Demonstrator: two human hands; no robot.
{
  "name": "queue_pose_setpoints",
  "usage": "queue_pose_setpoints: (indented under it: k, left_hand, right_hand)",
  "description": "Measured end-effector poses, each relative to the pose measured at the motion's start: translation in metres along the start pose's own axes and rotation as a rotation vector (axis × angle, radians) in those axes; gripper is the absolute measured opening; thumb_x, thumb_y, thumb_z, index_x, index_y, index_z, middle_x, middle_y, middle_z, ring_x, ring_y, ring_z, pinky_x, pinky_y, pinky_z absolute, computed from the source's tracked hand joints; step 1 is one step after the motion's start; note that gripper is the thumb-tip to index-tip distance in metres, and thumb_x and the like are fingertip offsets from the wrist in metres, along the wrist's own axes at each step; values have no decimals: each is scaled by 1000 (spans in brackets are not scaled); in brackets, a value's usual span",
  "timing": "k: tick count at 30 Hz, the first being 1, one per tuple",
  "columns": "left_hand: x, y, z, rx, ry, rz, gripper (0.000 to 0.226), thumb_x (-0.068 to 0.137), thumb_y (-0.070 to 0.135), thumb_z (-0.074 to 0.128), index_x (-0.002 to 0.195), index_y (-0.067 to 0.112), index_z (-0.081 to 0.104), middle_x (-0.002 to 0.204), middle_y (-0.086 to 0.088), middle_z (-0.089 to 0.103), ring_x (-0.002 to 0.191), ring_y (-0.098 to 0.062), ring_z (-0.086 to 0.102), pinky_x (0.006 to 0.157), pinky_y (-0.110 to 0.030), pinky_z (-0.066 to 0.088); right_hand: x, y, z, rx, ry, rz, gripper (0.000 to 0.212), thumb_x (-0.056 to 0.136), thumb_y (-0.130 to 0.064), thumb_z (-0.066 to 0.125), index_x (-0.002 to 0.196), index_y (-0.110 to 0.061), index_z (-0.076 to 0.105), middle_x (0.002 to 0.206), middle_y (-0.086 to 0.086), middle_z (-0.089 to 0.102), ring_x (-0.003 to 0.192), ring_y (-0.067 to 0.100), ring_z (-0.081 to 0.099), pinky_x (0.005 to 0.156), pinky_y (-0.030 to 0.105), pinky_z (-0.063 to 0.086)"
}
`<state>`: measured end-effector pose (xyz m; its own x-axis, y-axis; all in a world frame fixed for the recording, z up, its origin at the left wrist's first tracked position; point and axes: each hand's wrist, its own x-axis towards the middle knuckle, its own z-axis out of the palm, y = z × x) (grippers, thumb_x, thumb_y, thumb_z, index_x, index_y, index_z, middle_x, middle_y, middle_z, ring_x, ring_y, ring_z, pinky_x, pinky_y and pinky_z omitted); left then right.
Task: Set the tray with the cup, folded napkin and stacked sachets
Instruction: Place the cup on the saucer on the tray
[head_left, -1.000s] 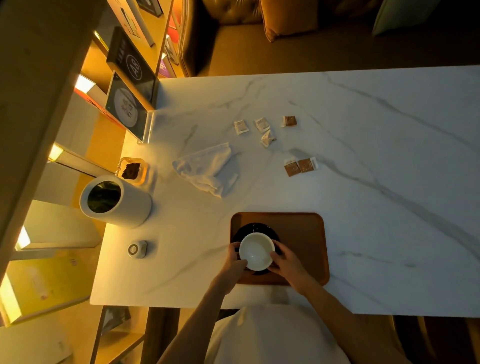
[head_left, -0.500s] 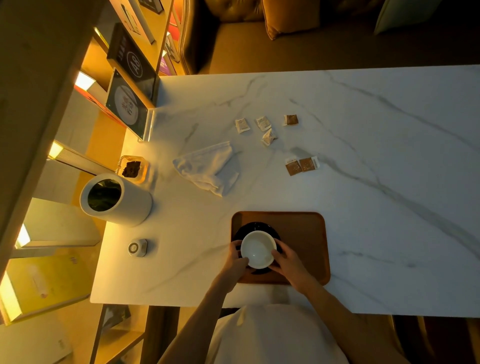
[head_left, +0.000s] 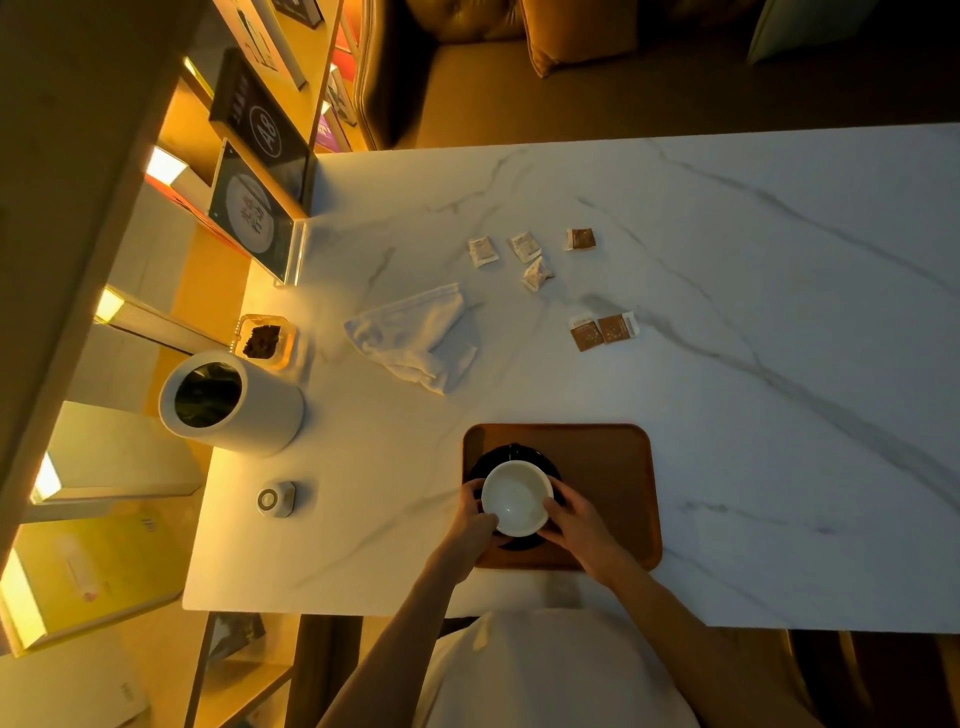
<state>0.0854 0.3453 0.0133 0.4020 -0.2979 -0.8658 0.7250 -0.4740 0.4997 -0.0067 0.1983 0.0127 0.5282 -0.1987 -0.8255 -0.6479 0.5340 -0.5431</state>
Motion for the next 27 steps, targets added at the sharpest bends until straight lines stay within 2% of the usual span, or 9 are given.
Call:
queue_pose_setpoints:
  k: [4,8,13,17,18,20,22,25,27]
  left_hand:
    - [1,0,-1,23,-14,0,71,86,-9,52,143,23,24,137,-12,35,125,-35,44,84,-43,61]
    - [1,-2,-1,33,-9,4,72,84,-8,55,141,25,25,137,-11,36,124,-33,44,78,-37,62]
    - [1,-3,-1,31,1,10,71,84,-8,54,140,26,27,137,-10,36,125,-34,45,83,-43,62]
    - [-1,-5,-1,31,1,34,68,85,-6,53,140,26,28,134,-9,38,120,-32,48,74,-34,62]
    - [-1,-5,-1,44,1,34,68,86,-5,53,141,26,28,133,-8,39,118,-30,50,75,-33,62]
    - [-1,-5,-2,105,7,36,67,87,-3,51,143,24,26,132,-10,41,116,-30,52,84,-40,60]
    - [-1,-6,-2,172,17,49,67,87,-1,51,144,23,26,133,-12,43,117,-31,51,91,-43,56]
    - [-1,-6,-3,192,47,73,60,92,6,51,145,21,29,134,-12,45,117,-30,52,84,-34,53]
    - [0,-7,-4,200,70,90,52,98,15,49,146,21,30,136,-11,46,118,-28,52,88,-34,51]
  right_hand:
    - [0,1,0,7,0,7,49,96,-14,53,143,-18,40,143,13,41,128,31,45,95,46,52]
    - [-1,2,0,19,0,7,48,96,-14,53,142,-18,41,143,13,41,128,31,45,92,43,54]
    - [-2,2,0,16,-6,5,49,96,-14,53,143,-19,40,143,13,41,128,31,45,94,45,53]
    - [-3,2,0,-4,-3,-2,49,97,-14,52,144,-19,39,143,12,41,126,29,47,94,43,54]
    - [-3,3,0,-18,-3,-4,50,97,-14,51,145,-20,37,143,11,41,123,26,48,94,42,54]
    - [-3,4,-1,-60,-1,-14,52,98,-18,51,147,-21,34,143,10,41,118,23,49,95,41,53]
    - [-2,6,-2,-99,0,-28,51,98,-22,50,146,-21,34,143,11,43,123,26,49,98,40,50]
    - [0,10,-3,-137,-2,-51,50,99,-25,48,146,-20,34,142,11,44,126,26,47,98,36,47]
    - [1,12,-3,-145,-10,-64,49,100,-26,46,147,-21,33,141,9,45,126,25,47,97,33,47]
